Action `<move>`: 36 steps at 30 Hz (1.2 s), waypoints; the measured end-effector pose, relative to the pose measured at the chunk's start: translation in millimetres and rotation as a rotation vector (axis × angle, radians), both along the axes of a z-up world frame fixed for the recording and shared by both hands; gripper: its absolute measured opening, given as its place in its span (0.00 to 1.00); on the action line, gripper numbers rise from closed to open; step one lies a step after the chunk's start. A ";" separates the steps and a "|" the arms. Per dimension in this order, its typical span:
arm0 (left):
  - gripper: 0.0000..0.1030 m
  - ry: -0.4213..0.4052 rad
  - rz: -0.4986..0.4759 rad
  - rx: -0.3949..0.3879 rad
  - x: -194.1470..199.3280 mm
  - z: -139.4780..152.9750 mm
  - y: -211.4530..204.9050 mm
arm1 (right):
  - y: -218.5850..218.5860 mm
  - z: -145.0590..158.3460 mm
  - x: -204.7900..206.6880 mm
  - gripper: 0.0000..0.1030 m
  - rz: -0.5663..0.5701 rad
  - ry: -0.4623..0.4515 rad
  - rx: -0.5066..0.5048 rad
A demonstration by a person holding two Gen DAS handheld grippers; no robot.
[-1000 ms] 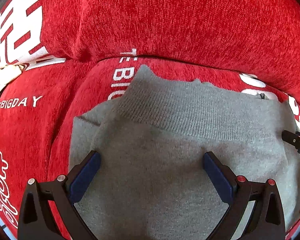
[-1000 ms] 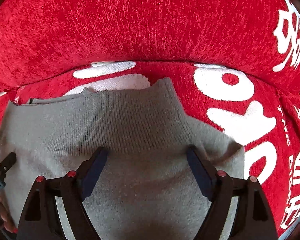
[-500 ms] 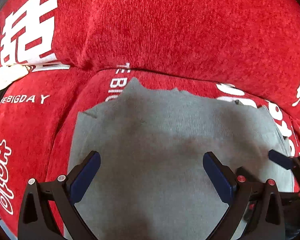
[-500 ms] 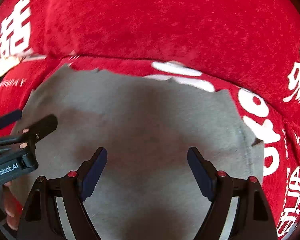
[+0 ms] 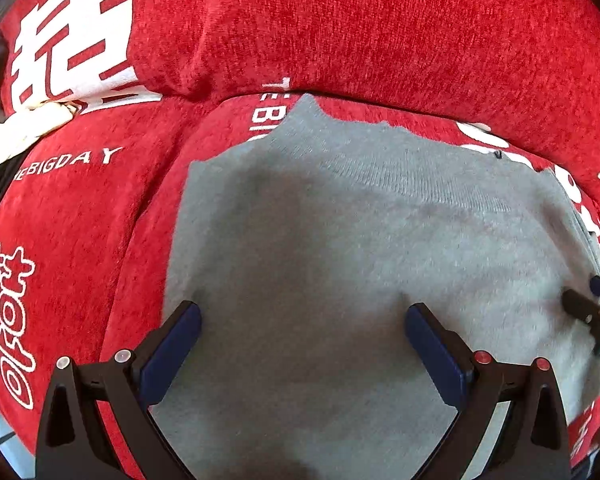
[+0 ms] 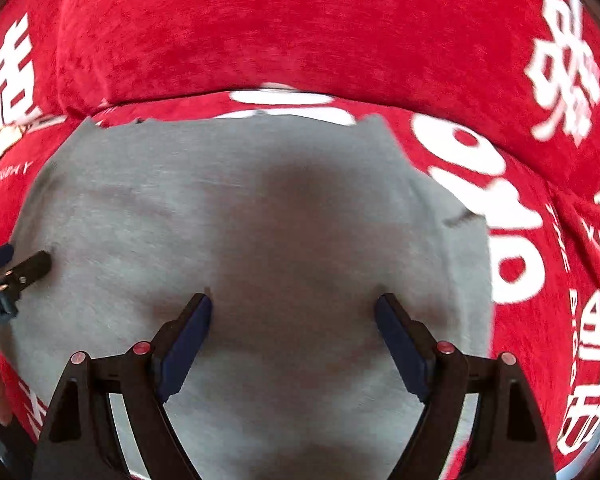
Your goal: Fold small clothes
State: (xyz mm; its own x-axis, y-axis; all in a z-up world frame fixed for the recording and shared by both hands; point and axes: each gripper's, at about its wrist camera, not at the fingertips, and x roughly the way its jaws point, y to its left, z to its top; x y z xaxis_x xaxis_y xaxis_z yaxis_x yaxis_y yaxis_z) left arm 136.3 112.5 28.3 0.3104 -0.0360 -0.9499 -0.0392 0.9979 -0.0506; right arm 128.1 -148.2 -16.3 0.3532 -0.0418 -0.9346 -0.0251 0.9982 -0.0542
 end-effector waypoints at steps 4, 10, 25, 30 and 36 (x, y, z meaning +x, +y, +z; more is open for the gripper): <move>1.00 -0.053 0.030 -0.023 -24.3 22.9 12.8 | -11.8 14.8 -16.6 0.83 -0.069 -0.010 -0.080; 1.00 -0.020 0.018 -0.025 -56.4 11.3 2.4 | 21.4 27.9 -58.0 0.83 -0.011 -0.063 -0.006; 1.00 0.064 0.221 -0.255 -104.4 -8.0 117.3 | -24.6 24.8 -113.1 0.84 -0.073 -0.058 0.024; 1.00 0.108 0.246 -0.483 -75.3 -19.9 125.2 | -24.3 43.8 -122.6 0.84 -0.114 -0.101 0.077; 1.00 0.155 0.228 -0.583 -30.5 -29.1 104.9 | -8.5 53.5 -122.0 0.84 -0.077 -0.110 0.068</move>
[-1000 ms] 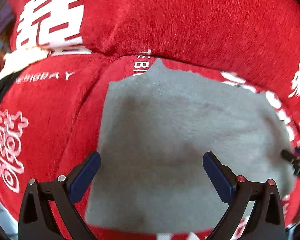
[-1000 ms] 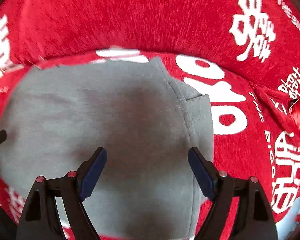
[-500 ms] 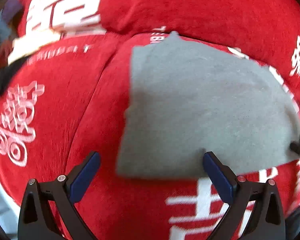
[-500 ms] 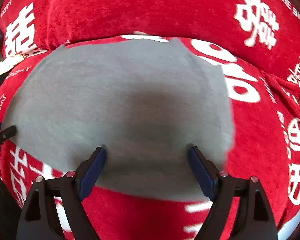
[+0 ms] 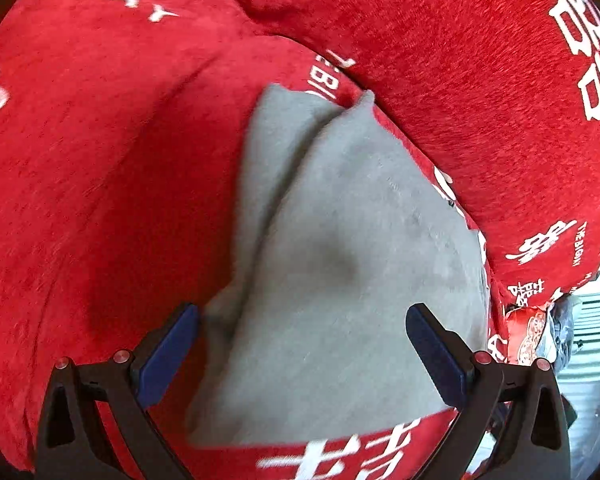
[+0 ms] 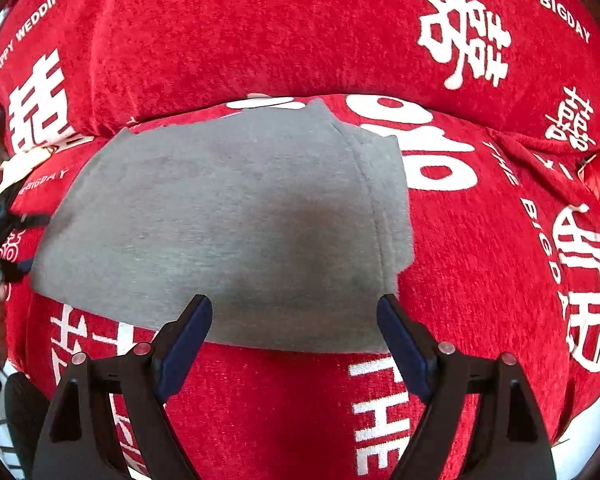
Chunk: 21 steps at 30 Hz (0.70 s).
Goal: Fold small clothes
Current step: 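Grasp a sweater edge with the left gripper and fold it inward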
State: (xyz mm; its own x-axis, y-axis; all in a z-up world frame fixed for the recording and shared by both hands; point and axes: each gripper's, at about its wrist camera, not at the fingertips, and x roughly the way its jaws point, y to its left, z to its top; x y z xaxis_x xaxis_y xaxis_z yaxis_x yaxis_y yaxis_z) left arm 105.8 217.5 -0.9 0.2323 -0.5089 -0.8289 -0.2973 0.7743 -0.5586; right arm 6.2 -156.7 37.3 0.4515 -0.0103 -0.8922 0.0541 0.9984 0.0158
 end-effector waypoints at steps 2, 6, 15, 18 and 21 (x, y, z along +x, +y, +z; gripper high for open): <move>1.00 0.000 -0.014 0.019 11.1 -1.4 -9.4 | 2.9 -1.2 0.9 0.84 0.007 0.004 0.002; 1.00 -0.022 -0.078 0.084 28.4 -1.2 -23.3 | 13.5 -1.8 10.0 0.84 0.035 0.015 -0.009; 1.00 -0.149 -0.230 0.292 19.6 1.1 -49.4 | 55.7 -16.8 85.5 0.84 0.150 0.065 -0.089; 0.75 -0.181 -0.251 0.321 14.9 7.5 -54.9 | 70.9 -37.1 118.8 0.84 0.156 0.117 -0.108; 0.37 -0.169 -0.243 0.270 17.0 17.1 -49.8 | 78.4 -54.1 146.8 0.85 0.140 0.145 -0.127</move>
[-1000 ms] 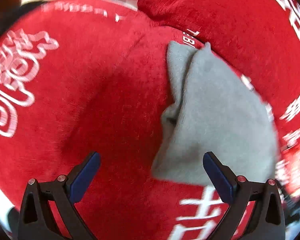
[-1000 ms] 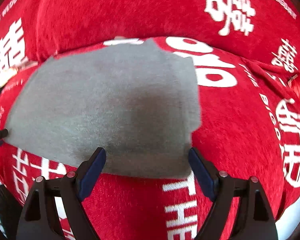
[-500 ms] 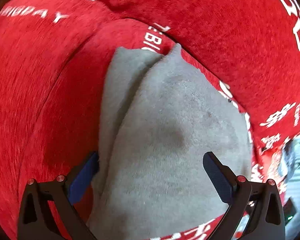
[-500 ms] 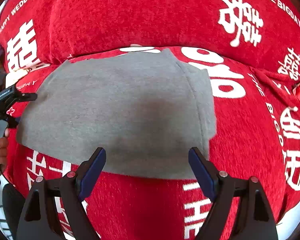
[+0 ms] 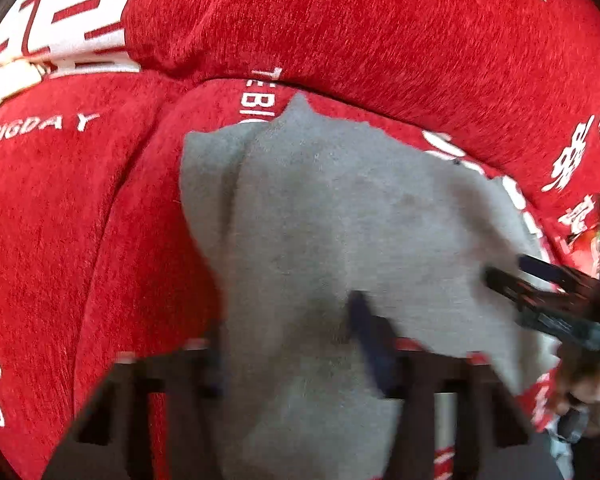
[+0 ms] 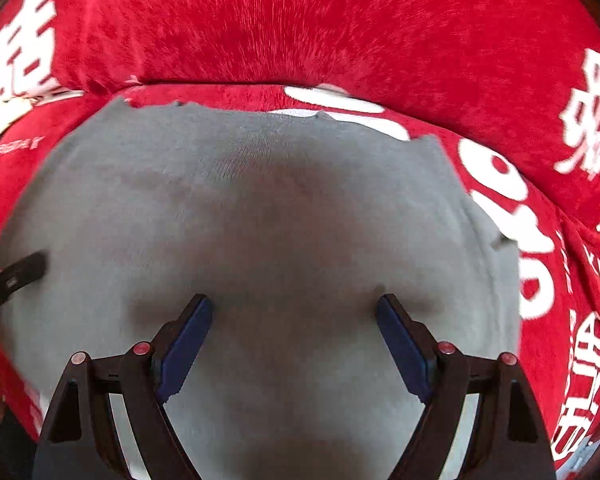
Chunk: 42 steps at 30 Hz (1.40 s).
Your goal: Fold small clothes
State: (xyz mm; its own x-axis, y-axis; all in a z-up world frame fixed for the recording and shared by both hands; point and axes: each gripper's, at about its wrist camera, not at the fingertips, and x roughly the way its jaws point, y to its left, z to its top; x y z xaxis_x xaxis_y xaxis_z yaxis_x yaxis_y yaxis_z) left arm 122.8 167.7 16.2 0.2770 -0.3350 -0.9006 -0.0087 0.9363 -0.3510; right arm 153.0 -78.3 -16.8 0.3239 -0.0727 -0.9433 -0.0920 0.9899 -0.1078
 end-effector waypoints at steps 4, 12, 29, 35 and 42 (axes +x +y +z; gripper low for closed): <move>0.31 0.021 0.019 -0.019 2.5 3.3 4.9 | -0.3 -11.3 31.6 0.97 -0.040 0.029 0.009; 0.27 0.034 0.054 -0.027 0.5 6.8 4.0 | -16.3 14.2 -3.5 0.99 -0.146 -0.010 0.160; 0.13 0.031 -0.022 0.159 11.8 87.2 -93.2 | -119.5 58.1 -73.9 0.99 -0.200 -0.132 0.107; 0.13 0.011 -0.099 0.157 20.9 119.0 -179.7 | -174.4 66.5 -91.3 0.99 -0.270 -0.143 0.135; 0.11 0.030 -0.250 0.164 18.8 114.7 -306.4 | -217.9 62.0 -119.1 0.99 -0.336 -0.158 0.193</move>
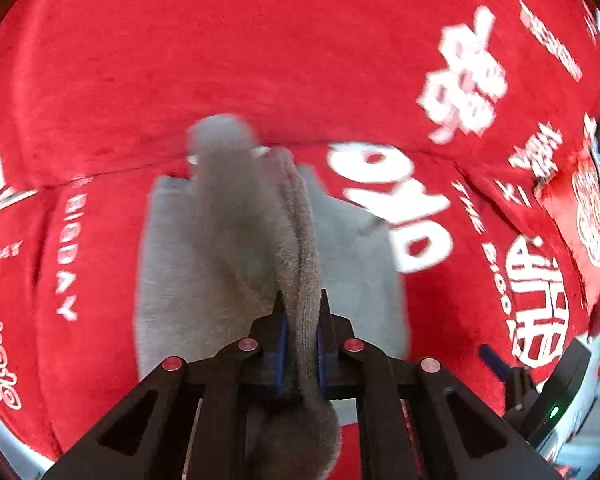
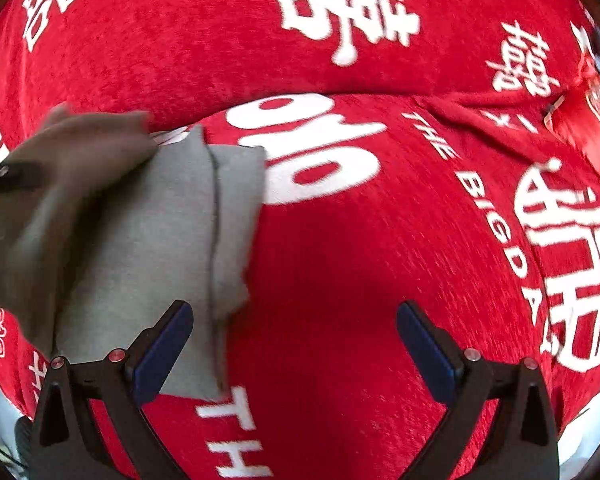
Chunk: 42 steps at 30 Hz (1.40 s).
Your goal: Fold small clothes
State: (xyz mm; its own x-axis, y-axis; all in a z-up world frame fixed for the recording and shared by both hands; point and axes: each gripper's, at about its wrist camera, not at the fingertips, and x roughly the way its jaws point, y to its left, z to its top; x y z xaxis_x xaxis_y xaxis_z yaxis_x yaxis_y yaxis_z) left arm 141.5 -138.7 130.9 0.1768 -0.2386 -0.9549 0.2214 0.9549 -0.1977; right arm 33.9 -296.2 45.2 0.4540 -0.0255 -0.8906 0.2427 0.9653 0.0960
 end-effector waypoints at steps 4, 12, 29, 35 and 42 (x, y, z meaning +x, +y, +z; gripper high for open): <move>0.11 0.065 -0.041 0.035 -8.0 -37.7 -52.8 | -14.2 -11.0 -13.3 0.99 -0.020 0.010 0.031; 0.19 0.140 -0.012 -0.003 -11.6 -69.9 -61.2 | -31.3 -20.9 -31.8 0.99 -0.032 -0.007 0.086; 0.81 -0.109 -0.067 0.037 -84.7 -26.0 51.2 | -16.1 26.8 -27.4 0.99 0.119 -0.169 0.454; 0.81 -0.070 -0.035 0.017 -90.6 -55.4 60.9 | 15.7 13.4 37.5 0.94 0.207 -0.036 0.662; 0.81 -0.111 -0.035 -0.013 -104.8 -44.0 93.9 | 47.0 10.3 50.5 0.94 0.252 0.059 0.609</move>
State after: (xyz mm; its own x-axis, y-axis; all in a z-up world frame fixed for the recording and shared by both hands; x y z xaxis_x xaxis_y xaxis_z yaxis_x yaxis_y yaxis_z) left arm 36.7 -44.7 86.9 0.2729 -0.2583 -0.9267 0.2753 0.9440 -0.1820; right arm 84.5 -249.3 55.5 0.3303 0.5910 -0.7360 0.0382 0.7707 0.6360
